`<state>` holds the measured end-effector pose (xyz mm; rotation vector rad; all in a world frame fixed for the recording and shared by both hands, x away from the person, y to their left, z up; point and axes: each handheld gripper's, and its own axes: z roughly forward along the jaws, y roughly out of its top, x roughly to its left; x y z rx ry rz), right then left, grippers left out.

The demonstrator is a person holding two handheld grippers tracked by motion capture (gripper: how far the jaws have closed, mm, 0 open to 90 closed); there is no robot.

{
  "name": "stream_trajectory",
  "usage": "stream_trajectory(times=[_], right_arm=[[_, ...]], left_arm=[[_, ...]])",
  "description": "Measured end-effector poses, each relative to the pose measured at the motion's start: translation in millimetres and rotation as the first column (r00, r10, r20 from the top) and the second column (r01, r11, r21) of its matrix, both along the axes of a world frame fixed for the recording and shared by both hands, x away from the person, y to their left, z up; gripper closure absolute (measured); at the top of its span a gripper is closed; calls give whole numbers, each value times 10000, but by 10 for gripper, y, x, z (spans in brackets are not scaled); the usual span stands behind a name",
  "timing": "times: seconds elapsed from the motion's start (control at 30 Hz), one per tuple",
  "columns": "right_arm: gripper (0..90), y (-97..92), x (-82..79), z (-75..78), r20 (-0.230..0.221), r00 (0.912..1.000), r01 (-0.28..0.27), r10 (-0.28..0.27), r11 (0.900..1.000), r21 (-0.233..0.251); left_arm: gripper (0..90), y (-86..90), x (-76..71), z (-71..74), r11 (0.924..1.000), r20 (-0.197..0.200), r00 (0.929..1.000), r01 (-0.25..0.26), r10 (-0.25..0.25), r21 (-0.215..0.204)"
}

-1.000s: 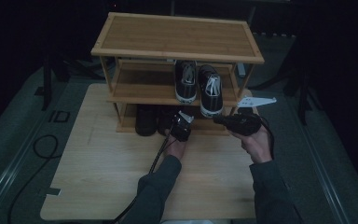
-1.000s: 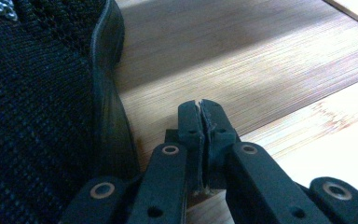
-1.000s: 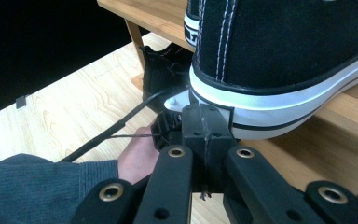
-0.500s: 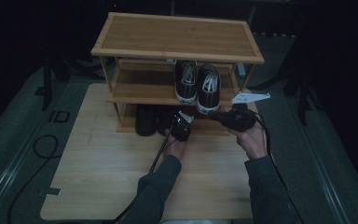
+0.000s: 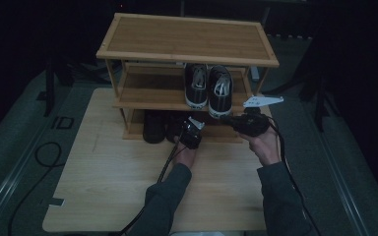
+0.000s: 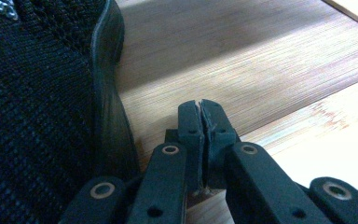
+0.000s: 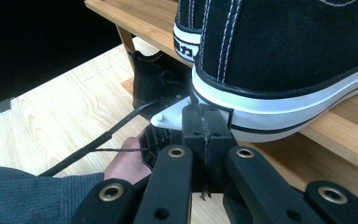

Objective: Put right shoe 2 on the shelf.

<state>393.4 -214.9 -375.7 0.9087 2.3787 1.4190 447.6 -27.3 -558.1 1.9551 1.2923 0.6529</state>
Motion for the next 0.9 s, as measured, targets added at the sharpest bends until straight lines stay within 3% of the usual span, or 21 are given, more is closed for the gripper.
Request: stream_trajectory(times=[0.27,0.7,0.9], right_arm=[[900,-35,17,-8,-38,10000,42,-42,10000,-9],[900,100,28,-25,280,9990,346,-342,9993,-142],[900,27,43,-24,254,9985,495,-491,9987,-122]], left_arm=[[877,3,2,1,10000,18,10000,14,-15,49],[878,2,1,0,10000,-2,10000,7,-7,-10],[878,3,1,0,10000,-9,10000,11,-11,-15]])
